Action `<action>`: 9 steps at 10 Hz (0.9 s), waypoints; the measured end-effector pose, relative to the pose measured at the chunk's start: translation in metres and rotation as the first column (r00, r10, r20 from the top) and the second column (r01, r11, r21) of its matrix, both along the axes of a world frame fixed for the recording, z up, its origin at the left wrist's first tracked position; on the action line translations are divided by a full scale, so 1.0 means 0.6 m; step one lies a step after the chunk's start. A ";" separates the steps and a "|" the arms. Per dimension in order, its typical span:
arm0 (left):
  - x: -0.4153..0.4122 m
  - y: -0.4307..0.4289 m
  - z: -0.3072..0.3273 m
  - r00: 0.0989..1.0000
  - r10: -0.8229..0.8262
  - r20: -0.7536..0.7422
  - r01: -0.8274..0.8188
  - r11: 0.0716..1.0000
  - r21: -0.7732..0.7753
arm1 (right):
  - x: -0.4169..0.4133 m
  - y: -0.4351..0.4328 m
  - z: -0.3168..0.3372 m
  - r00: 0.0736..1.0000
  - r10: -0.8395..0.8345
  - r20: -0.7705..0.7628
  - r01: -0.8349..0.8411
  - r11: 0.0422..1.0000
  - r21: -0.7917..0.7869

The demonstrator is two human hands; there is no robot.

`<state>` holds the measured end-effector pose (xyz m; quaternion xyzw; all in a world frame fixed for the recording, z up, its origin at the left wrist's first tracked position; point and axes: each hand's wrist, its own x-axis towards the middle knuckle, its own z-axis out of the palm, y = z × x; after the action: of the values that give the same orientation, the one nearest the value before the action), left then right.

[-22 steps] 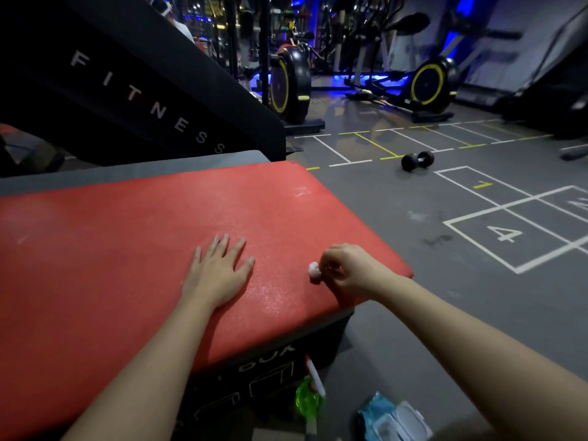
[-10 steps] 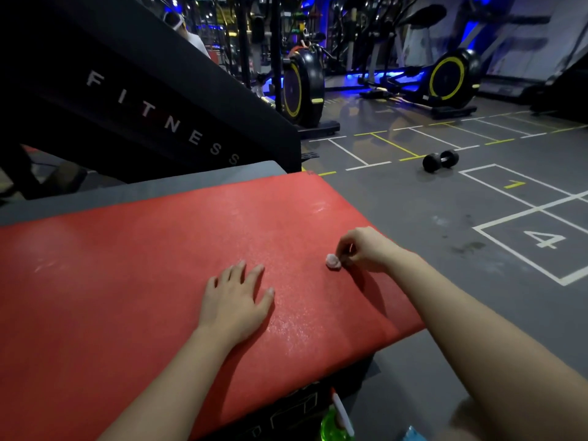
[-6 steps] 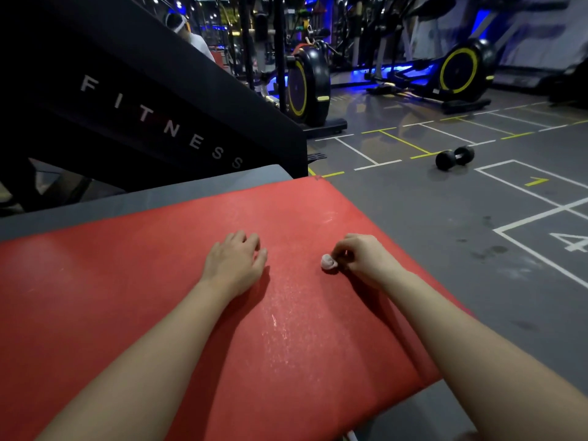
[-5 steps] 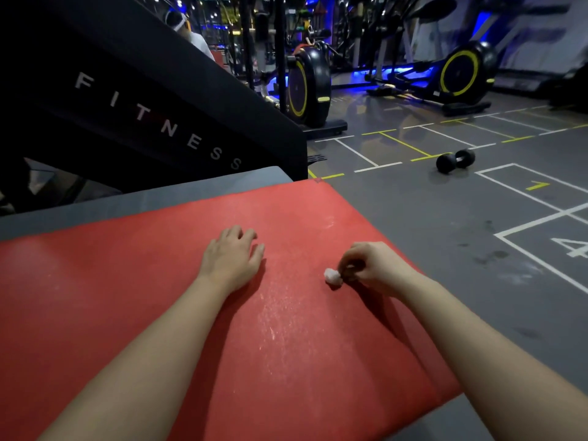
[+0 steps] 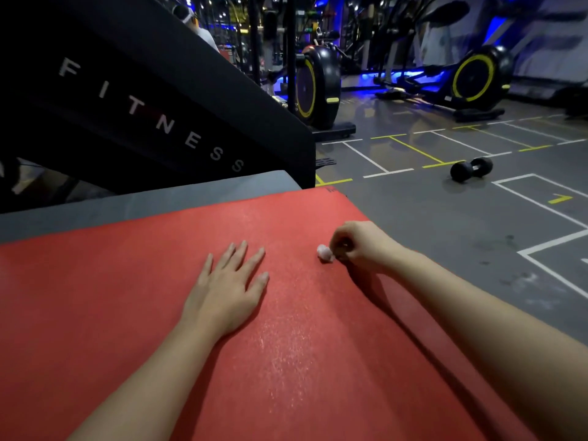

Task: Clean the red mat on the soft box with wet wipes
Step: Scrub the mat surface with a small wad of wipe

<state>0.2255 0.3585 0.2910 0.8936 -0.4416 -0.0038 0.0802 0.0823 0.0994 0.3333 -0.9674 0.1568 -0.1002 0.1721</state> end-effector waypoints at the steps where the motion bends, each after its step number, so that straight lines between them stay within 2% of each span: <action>1: -0.002 -0.005 -0.002 1.000 0.010 0.007 -0.010 1.000 -0.016 | 0.011 -0.019 0.015 0.990 0.094 -0.109 -0.095 0.995 -0.006; 2: 0.000 -0.005 -0.003 1.000 0.016 0.017 -0.016 1.000 -0.013 | 0.080 -0.034 0.005 0.998 0.064 0.012 -0.063 0.997 -0.039; 3: 0.001 -0.003 -0.003 1.000 0.011 0.008 -0.011 1.000 -0.006 | 0.155 -0.054 -0.010 0.992 -0.031 0.126 0.036 0.999 -0.039; 4: 0.003 -0.003 0.000 1.000 0.013 0.001 -0.013 1.000 -0.009 | 0.186 -0.062 -0.013 0.988 -0.030 0.151 0.041 0.997 -0.072; 6: -0.002 -0.008 -0.001 1.000 0.025 0.015 -0.024 1.000 -0.013 | 0.159 -0.080 -0.001 0.997 0.072 0.025 -0.070 0.994 -0.085; 9: -0.005 -0.002 0.003 1.000 0.026 0.005 -0.026 1.000 -0.008 | 0.293 -0.071 -0.016 0.968 -0.133 0.214 0.128 0.991 0.038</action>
<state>0.2227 0.3571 0.2929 0.8990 -0.4302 0.0012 0.0826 0.2580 0.0570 0.3238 -0.9362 0.2016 -0.2141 0.1926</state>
